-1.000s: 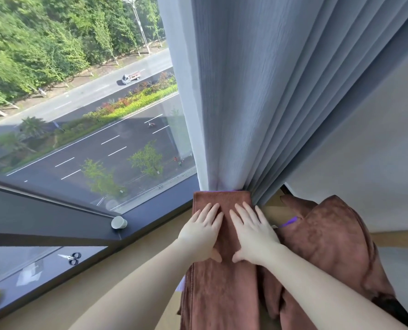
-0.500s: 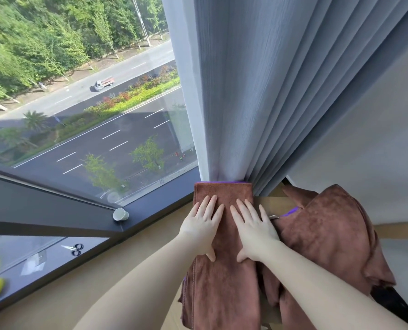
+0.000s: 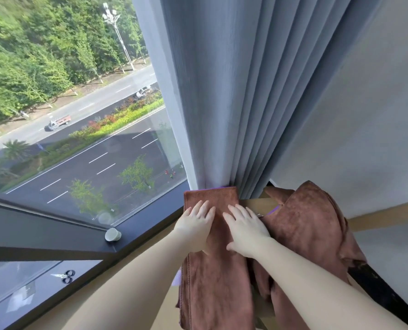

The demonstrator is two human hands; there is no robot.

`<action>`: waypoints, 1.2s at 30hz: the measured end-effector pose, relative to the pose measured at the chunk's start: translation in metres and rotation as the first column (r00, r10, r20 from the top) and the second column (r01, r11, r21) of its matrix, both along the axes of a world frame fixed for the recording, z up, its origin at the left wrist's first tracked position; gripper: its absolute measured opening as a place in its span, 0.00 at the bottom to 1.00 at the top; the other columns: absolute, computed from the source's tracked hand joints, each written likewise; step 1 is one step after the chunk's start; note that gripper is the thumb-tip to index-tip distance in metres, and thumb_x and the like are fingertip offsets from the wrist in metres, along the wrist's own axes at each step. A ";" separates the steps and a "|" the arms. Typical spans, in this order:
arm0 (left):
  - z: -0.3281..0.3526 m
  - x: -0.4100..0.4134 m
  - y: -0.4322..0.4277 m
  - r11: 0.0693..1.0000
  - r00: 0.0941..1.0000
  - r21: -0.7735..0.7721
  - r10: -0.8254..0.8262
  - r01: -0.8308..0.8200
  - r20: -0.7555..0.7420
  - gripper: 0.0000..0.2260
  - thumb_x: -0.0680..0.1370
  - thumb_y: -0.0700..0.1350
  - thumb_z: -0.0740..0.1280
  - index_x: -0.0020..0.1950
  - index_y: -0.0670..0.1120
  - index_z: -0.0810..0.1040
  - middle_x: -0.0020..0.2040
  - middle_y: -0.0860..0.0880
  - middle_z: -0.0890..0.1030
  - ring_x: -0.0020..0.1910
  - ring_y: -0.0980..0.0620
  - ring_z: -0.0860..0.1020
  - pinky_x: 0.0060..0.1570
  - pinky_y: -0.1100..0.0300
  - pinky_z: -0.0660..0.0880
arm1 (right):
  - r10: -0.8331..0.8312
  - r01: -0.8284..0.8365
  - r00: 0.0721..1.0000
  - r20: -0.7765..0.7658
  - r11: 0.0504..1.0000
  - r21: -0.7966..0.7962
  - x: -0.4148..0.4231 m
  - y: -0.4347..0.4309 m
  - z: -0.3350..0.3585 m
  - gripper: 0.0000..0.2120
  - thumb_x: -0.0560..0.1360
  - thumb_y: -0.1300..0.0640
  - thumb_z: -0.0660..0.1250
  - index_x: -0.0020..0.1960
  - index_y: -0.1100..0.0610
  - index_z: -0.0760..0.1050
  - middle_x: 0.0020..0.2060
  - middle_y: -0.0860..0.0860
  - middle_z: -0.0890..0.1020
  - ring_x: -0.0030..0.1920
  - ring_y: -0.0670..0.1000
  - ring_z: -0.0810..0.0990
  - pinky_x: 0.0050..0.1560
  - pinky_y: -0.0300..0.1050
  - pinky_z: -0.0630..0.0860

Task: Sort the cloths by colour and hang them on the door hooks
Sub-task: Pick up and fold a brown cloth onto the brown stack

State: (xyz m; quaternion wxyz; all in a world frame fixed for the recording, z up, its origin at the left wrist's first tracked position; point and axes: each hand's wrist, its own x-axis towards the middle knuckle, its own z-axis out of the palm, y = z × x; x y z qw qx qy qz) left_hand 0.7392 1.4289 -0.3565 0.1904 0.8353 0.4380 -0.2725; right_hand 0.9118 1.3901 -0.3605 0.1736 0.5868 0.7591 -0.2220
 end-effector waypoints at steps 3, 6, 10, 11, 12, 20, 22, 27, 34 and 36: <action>0.010 0.004 -0.003 1.000 0.999 -0.002 -0.009 0.009 0.047 0.53 0.73 0.63 0.74 0.84 0.45 0.43 0.84 0.44 0.45 0.83 0.44 0.44 0.80 0.46 0.51 | -0.114 0.120 0.990 -0.087 0.991 0.060 0.009 -0.007 0.020 0.28 0.80 0.48 0.66 0.76 0.55 0.64 0.77 0.53 0.63 0.78 0.55 0.59 0.77 0.50 0.58; 0.021 0.016 -0.009 1.000 0.993 -0.007 -0.006 0.007 0.121 0.41 0.77 0.61 0.69 0.82 0.46 0.54 0.82 0.45 0.56 0.82 0.44 0.54 0.77 0.47 0.59 | -0.204 0.218 0.973 -0.111 0.967 0.130 0.026 -0.022 0.041 0.18 0.82 0.51 0.60 0.71 0.53 0.70 0.70 0.50 0.71 0.71 0.54 0.68 0.71 0.49 0.65; 0.036 0.045 -0.019 0.998 0.978 -0.052 0.041 -0.031 0.205 0.26 0.81 0.57 0.66 0.75 0.48 0.69 0.69 0.46 0.73 0.71 0.43 0.70 0.66 0.49 0.71 | -0.424 0.477 0.874 -0.237 0.840 0.259 0.065 -0.052 0.068 0.13 0.81 0.54 0.61 0.63 0.49 0.79 0.60 0.45 0.79 0.61 0.51 0.77 0.61 0.47 0.72; 0.041 0.053 -0.022 0.996 0.973 -0.078 0.061 -0.045 0.224 0.23 0.81 0.56 0.65 0.73 0.49 0.70 0.67 0.46 0.75 0.68 0.43 0.73 0.62 0.50 0.73 | -0.523 0.602 0.793 -0.312 0.751 0.272 0.078 -0.062 0.073 0.12 0.80 0.55 0.62 0.61 0.49 0.80 0.57 0.44 0.80 0.58 0.51 0.79 0.56 0.47 0.74; 0.046 0.061 -0.027 0.992 0.966 -0.109 0.087 -0.062 0.244 0.20 0.81 0.54 0.64 0.72 0.51 0.72 0.64 0.47 0.77 0.64 0.43 0.76 0.59 0.51 0.75 | -0.604 0.714 0.694 -0.391 0.646 0.269 0.091 -0.072 0.077 0.11 0.80 0.56 0.64 0.59 0.50 0.81 0.55 0.44 0.80 0.55 0.51 0.79 0.52 0.47 0.75; 0.045 0.111 -0.055 0.912 0.858 -0.355 0.344 -0.207 0.382 0.18 0.80 0.52 0.65 0.70 0.50 0.72 0.71 0.50 0.75 0.67 0.47 0.76 0.53 0.58 0.74 | -0.882 0.944 0.323 -0.345 0.327 0.047 0.161 -0.120 0.068 0.24 0.78 0.54 0.65 0.73 0.54 0.71 0.66 0.55 0.77 0.64 0.57 0.78 0.60 0.50 0.75; 0.041 0.120 -0.059 0.876 0.815 -0.394 0.433 -0.279 0.386 0.25 0.80 0.53 0.65 0.76 0.49 0.65 0.72 0.50 0.73 0.63 0.46 0.78 0.54 0.57 0.75 | -0.900 0.951 0.279 -0.335 0.306 -0.031 0.169 -0.125 0.063 0.28 0.78 0.53 0.66 0.77 0.55 0.66 0.70 0.58 0.75 0.67 0.59 0.76 0.64 0.51 0.74; 0.033 0.133 -0.071 0.734 0.649 -0.460 0.669 -0.500 0.363 0.31 0.79 0.51 0.67 0.80 0.48 0.60 0.72 0.50 0.73 0.67 0.46 0.76 0.60 0.58 0.73 | -0.891 0.932 0.276 -0.361 0.340 -0.127 0.176 -0.135 0.051 0.28 0.80 0.54 0.65 0.78 0.54 0.65 0.72 0.55 0.74 0.70 0.56 0.75 0.67 0.49 0.73; 0.047 0.141 -0.081 0.683 0.540 -0.505 0.728 -0.527 0.422 0.08 0.77 0.40 0.65 0.38 0.46 0.74 0.41 0.58 0.74 0.45 0.55 0.72 0.39 0.60 0.70 | -0.864 0.909 0.347 -0.365 0.406 -0.094 0.178 -0.133 0.047 0.27 0.78 0.52 0.70 0.75 0.56 0.69 0.65 0.55 0.78 0.62 0.55 0.79 0.60 0.46 0.74; 0.059 0.143 -0.085 0.655 0.485 -0.542 0.755 -0.527 0.442 0.03 0.78 0.41 0.64 0.44 0.45 0.76 0.40 0.61 0.71 0.39 0.60 0.72 0.38 0.66 0.69 | -0.857 0.904 0.356 -0.373 0.417 -0.094 0.178 -0.132 0.046 0.28 0.77 0.51 0.71 0.75 0.56 0.70 0.63 0.55 0.78 0.60 0.55 0.79 0.58 0.46 0.74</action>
